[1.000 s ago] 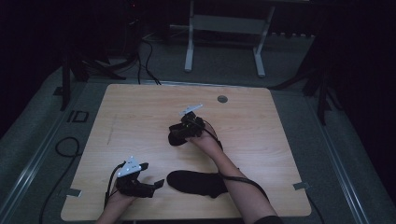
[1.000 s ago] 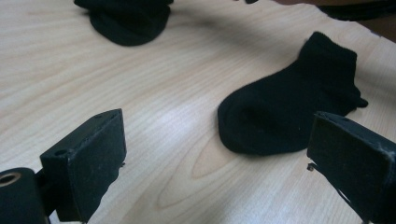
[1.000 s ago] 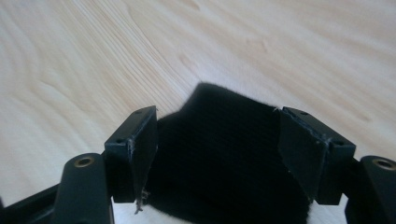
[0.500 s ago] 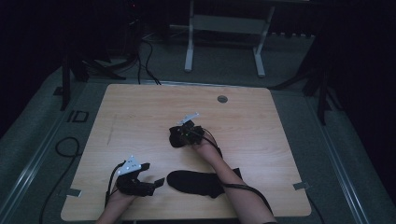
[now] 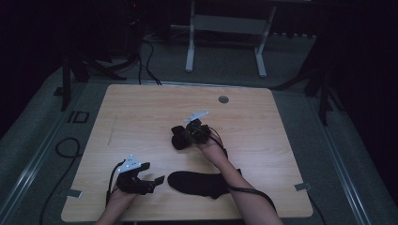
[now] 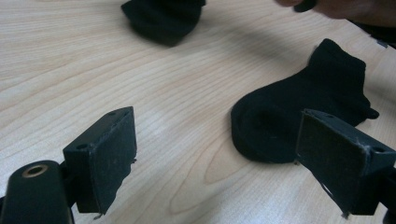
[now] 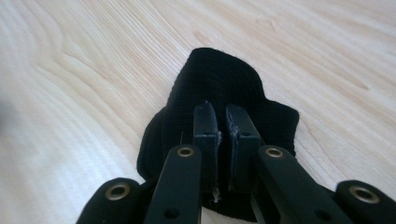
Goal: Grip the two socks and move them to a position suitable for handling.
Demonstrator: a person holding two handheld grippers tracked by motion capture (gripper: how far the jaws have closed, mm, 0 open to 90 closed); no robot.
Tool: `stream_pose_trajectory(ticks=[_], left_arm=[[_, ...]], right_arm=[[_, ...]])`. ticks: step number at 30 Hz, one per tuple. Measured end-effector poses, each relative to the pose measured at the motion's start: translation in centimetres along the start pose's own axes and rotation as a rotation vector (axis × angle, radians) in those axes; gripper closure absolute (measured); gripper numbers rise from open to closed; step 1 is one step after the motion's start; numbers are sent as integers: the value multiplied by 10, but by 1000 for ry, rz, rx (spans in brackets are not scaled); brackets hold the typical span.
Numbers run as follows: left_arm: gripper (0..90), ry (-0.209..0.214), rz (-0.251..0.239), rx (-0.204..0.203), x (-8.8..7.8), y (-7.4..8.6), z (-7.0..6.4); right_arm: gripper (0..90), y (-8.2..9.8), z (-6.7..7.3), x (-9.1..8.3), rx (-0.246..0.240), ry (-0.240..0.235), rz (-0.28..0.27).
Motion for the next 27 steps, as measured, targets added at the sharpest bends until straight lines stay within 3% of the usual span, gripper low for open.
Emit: stream_pose_trajectory(ticks=[4,8,13,16,22,27], left_arm=[[128,0,0,1,2,-2,-1],[147,4,-8,1,3,-8,0],[200,5,-22,2,4,-20,-2],[200,75,-46,0,9,-35,-7],[206,106,-56,47,21,-58,-16],[317,152,-47,84,38,-80,-24]], right_arm=[[845,1,1,-17,-12,-5,-36],[845,5,2,-40,9,-27,-92],[844,16,14,-62,-42,-30,-135],[844,26,19,-75,-52,-59,-157],[843,38,28,-93,-70,-76,-192],[843,46,30,-105,-84,-70,-208]])
Point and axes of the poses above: each handheld gripper's, and its own axes: x roughly forward along the jaws, y roughly out of its underside, z roughly to its left, the point moved 1 cm from there along x, roughly forward along the jaws, and after that the axes turned 9 degrees about z, right-handed, at the moved point
